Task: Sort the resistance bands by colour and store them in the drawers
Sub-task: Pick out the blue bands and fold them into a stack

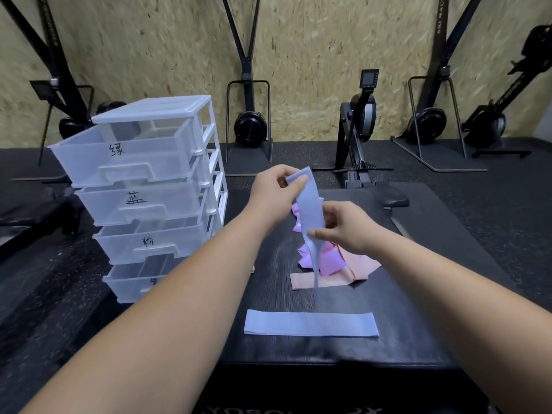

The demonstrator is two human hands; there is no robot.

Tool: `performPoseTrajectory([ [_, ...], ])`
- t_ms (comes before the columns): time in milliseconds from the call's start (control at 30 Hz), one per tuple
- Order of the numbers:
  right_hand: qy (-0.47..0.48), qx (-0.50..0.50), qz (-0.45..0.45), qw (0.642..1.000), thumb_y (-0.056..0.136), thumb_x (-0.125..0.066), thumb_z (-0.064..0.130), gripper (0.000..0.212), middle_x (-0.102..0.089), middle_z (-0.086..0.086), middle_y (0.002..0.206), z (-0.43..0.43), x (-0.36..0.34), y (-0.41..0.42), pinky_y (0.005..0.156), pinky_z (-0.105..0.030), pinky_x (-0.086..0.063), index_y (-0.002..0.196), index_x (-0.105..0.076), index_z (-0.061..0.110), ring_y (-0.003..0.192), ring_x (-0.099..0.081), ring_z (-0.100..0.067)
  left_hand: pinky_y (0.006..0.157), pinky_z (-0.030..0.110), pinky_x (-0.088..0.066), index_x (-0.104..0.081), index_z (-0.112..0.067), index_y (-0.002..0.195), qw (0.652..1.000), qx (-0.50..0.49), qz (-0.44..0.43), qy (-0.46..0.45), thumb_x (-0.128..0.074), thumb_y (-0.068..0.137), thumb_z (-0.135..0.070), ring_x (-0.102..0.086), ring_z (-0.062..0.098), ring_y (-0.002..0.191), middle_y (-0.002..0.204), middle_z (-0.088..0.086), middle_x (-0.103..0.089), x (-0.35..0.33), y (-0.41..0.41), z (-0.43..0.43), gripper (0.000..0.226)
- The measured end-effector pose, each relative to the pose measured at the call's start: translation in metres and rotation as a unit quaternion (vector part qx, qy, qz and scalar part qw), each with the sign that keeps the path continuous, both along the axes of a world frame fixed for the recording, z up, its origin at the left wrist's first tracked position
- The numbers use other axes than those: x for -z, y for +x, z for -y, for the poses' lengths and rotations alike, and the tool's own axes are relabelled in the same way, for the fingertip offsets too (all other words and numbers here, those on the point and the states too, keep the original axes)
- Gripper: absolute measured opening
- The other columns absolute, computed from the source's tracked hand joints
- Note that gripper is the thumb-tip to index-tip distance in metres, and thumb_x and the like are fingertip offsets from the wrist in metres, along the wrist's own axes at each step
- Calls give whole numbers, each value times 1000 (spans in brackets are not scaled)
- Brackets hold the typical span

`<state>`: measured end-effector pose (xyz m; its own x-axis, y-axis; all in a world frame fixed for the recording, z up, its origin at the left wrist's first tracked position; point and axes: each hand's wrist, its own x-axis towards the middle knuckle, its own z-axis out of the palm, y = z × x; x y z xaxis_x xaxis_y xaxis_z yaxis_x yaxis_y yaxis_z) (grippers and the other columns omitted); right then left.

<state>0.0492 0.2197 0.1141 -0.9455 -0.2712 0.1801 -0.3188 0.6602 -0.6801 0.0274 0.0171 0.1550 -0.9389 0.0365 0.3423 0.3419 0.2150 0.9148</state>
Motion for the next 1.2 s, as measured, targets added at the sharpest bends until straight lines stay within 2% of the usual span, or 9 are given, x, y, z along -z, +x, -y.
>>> performPoseTrajectory([
  [67,11,4,23,1000,86,-84,30,22,-70,-3,76,-4,16,5,65,-31,-45,92,-70,15,62,-53,-9,73,37,-54,-76,-27,93,999,-31,6,39,-74,93,-35,-60,15,76,87,7,-72,6,1,8,8],
  [167,31,5,60,998,89,-82,26,16,-59,15,68,-18,31,14,60,-20,-39,89,-70,17,62,-50,-5,82,43,-60,-76,-29,97,996,-68,24,54,-71,96,-33,-66,16,84,98,4,-76,26,5,28,7],
  [300,91,7,93,992,91,-78,38,19,-53,11,71,-37,50,20,63,-27,-47,87,-70,22,65,-49,-11,93,45,-61,-73,-30,101,991,-96,68,68,-69,99,-27,-72,22,104,106,0,-76,66,17,49,5],
  [400,110,0,113,987,92,-78,38,14,-57,6,79,-50,62,25,65,-25,-52,94,-71,26,71,-54,-12,89,38,-60,-72,-27,103,987,-117,97,56,-69,101,-24,-71,20,105,108,1,-76,99,27,59,5],
  [500,142,-16,117,983,92,-80,36,14,-56,9,79,-63,70,35,64,-19,-39,98,-68,34,71,-50,-11,77,29,-54,-73,-25,104,979,-143,137,51,-71,99,-26,-71,18,101,105,0,-76,127,37,68,5],
  [600,119,7,128,985,90,-82,29,20,-58,9,81,-79,85,42,67,-17,-41,106,-70,33,71,-51,-7,79,24,-50,-73,-22,104,969,-150,189,43,-73,98,-23,-72,16,101,104,-2,-77,151,49,79,7],
  [767,33,48,162,985,91,-78,10,19,-68,-5,89,-94,109,56,72,-34,-61,106,-75,21,74,-63,-16,76,26,-49,-75,-24,94,964,-143,224,-12,-81,90,-22,-71,17,90,93,0,-78,180,72,93,7],
  [967,11,99,178,979,84,-82,3,28,-65,-7,88,-97,129,72,76,-38,-63,108,-75,16,68,-61,-17,71,26,-46,-70,-30,99,965,-84,201,-146,-80,87,-20,-64,9,73,69,-11,-70,191,90,100,19],
  [1200,107,124,111,980,78,-87,16,30,-72,9,92,-84,135,87,75,-21,-50,100,-73,32,72,-66,-12,79,31,-52,-63,-36,94,934,-63,151,-316,-70,87,-27,-64,7,79,74,-18,-71,198,97,101,13],
])
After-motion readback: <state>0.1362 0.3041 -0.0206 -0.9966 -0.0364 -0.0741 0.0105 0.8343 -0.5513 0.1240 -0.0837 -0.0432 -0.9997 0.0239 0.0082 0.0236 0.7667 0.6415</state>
